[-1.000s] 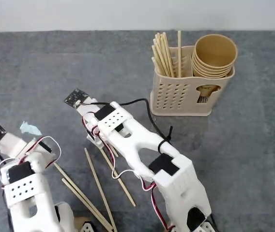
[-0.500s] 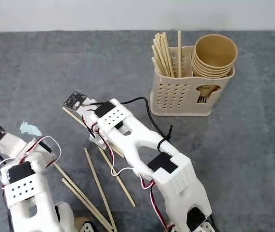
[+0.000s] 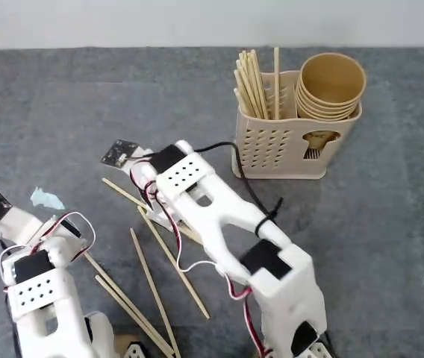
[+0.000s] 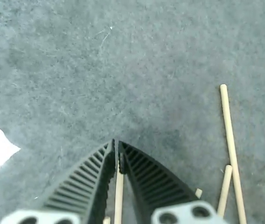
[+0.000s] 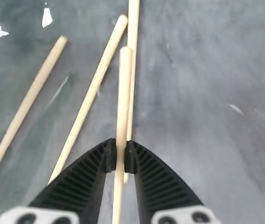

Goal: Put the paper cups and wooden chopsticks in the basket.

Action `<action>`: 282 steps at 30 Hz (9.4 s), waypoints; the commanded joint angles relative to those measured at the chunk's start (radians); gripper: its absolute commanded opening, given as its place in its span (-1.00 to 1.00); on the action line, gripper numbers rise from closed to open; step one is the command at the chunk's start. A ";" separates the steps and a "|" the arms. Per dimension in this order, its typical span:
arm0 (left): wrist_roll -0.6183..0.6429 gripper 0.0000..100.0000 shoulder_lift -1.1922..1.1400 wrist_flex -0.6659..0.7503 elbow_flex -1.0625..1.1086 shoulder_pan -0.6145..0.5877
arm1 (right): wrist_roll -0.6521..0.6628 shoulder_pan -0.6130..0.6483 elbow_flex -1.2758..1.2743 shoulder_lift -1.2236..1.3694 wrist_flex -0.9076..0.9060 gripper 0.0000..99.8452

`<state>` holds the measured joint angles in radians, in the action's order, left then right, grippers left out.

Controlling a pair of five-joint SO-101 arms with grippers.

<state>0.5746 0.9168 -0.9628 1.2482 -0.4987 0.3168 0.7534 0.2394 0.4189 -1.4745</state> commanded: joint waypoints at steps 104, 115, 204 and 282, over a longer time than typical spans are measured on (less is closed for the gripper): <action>-0.003 -0.98 0.021 0.075 -0.013 -0.109 | -0.026 0.110 -0.405 -0.076 0.463 -0.41; -0.003 -0.98 0.021 0.075 -0.013 -0.109 | -0.028 0.150 -0.413 -0.073 0.354 -0.41; -0.003 -0.98 0.021 0.075 -0.013 -0.104 | -0.006 0.110 -0.555 -0.311 0.318 -0.36; -0.003 -0.98 0.021 0.075 -0.013 -0.104 | -0.009 -0.447 0.400 -0.682 0.403 -0.98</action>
<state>0.5746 0.9168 -0.9060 1.2482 -0.6030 0.3261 0.3191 0.6521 -0.2102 -1.1630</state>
